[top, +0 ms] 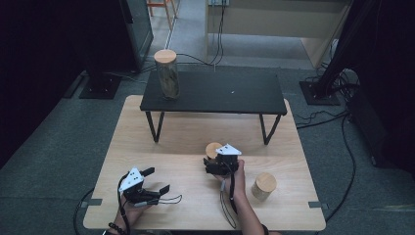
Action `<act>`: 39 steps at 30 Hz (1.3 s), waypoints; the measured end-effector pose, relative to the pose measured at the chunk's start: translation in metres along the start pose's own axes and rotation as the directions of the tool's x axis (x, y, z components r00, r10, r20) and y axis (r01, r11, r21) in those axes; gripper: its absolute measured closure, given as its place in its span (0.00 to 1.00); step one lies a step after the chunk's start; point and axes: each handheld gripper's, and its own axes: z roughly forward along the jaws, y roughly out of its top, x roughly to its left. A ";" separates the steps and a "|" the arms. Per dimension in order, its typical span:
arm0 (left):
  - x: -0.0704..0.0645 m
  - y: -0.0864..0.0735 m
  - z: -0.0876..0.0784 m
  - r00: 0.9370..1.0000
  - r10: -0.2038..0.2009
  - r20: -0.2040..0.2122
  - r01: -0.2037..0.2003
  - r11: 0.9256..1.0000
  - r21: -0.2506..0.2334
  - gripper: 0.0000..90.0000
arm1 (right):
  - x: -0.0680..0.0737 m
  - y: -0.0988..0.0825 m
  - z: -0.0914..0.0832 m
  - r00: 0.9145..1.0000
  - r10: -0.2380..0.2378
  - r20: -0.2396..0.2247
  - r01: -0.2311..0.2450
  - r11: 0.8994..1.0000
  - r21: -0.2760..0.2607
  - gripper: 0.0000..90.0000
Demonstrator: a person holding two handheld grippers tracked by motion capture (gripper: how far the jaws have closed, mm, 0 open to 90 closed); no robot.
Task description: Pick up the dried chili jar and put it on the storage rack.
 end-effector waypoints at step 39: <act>0.000 -0.001 -0.001 1.000 -0.004 -0.004 0.004 1.000 -0.004 0.02 | 0.001 0.018 -0.020 0.999 -0.019 -0.030 0.018 1.000 -0.026 0.29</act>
